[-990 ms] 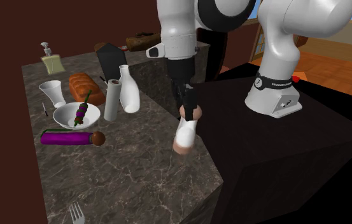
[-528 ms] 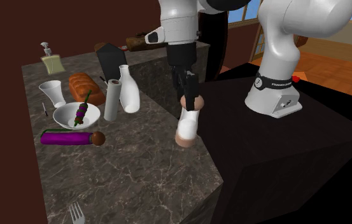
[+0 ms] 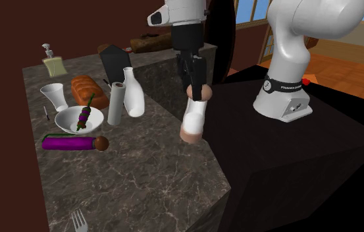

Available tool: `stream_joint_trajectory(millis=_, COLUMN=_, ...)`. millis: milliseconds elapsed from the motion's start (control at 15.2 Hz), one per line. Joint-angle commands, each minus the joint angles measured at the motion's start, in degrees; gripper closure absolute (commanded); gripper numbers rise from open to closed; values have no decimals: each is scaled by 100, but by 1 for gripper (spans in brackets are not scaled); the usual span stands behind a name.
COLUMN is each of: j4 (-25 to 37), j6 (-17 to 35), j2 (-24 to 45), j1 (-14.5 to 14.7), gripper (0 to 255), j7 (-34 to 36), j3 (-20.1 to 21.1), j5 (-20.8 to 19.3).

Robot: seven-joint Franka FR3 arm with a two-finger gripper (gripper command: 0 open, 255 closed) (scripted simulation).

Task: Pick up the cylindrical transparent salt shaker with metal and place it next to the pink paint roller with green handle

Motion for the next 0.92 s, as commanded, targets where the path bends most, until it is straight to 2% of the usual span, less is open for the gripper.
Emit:
stream_joint_trajectory(millis=0, j4=73, j6=-208, j2=-143, j1=-14, gripper=255, j7=90, j3=19, j5=-56)
stream_joint_trajectory(millis=858, j4=603, j6=-1384, j2=-814, j1=-114, gripper=255, j7=411, j3=29, j5=-305)
